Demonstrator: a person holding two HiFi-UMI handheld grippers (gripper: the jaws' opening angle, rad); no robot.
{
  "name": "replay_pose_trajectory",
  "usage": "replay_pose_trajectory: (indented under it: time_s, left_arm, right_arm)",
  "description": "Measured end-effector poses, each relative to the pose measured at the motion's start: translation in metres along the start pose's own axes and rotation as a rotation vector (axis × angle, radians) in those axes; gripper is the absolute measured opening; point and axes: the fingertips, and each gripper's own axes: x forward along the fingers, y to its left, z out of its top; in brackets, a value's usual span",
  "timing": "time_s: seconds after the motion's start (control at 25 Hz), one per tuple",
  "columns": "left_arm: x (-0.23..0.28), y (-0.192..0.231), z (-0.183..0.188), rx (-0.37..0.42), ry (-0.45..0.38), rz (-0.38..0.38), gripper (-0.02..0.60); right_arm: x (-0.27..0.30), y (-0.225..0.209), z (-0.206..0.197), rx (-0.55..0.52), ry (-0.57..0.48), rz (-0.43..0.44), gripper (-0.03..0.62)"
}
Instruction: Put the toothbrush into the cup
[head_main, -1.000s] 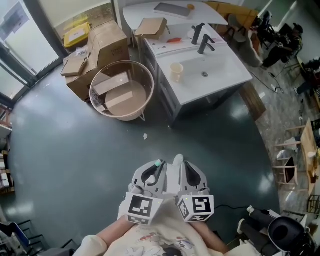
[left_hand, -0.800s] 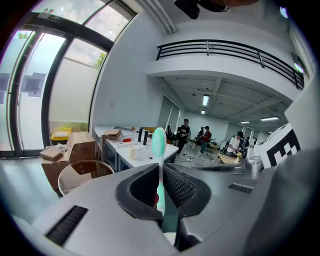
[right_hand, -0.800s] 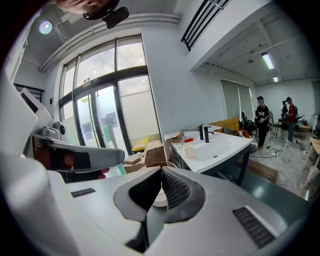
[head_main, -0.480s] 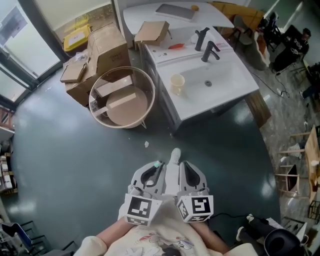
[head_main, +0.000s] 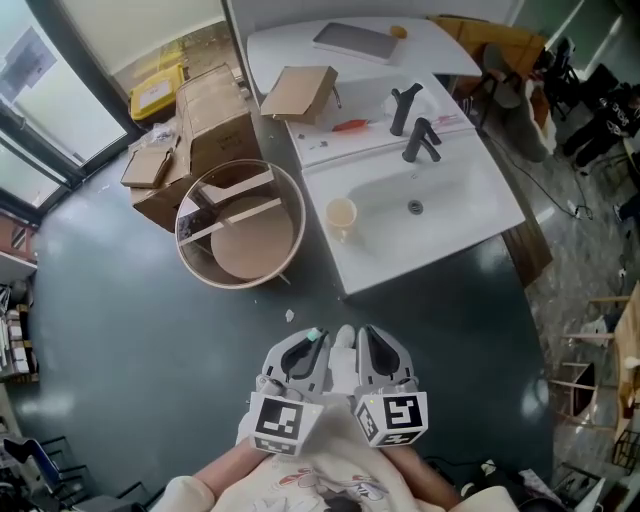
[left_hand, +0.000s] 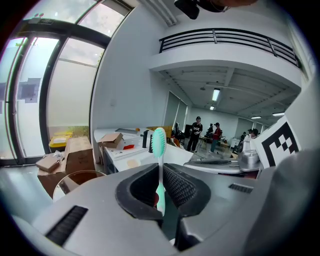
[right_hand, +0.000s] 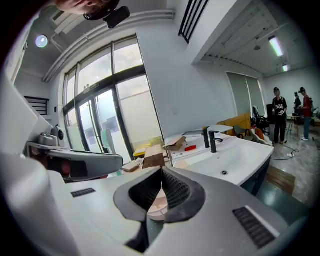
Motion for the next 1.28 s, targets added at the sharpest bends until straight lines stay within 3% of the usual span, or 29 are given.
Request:
replay_pose_trajectory:
  time_s: [0.48, 1.12, 1.28]
  left_arm:
    - [0.088, -0.014, 0.031, 0.002, -0.002, 0.077, 0.035]
    - [0.116, 0.006, 0.04, -0.021, -0.014, 0.139, 0.035]
    - [0.125, 0.019, 0.05, -0.036, -0.05, 0.163, 0.035]
  right_arm:
    - [0.05, -0.078, 0.032, -0.008, 0.02, 0.084, 0.017]
    - [0.072, -0.09, 0.033, 0.005, 0.049, 0.114, 0.017]
    - [0.083, -0.086, 0.03, 0.005, 0.062, 0.143, 0.017]
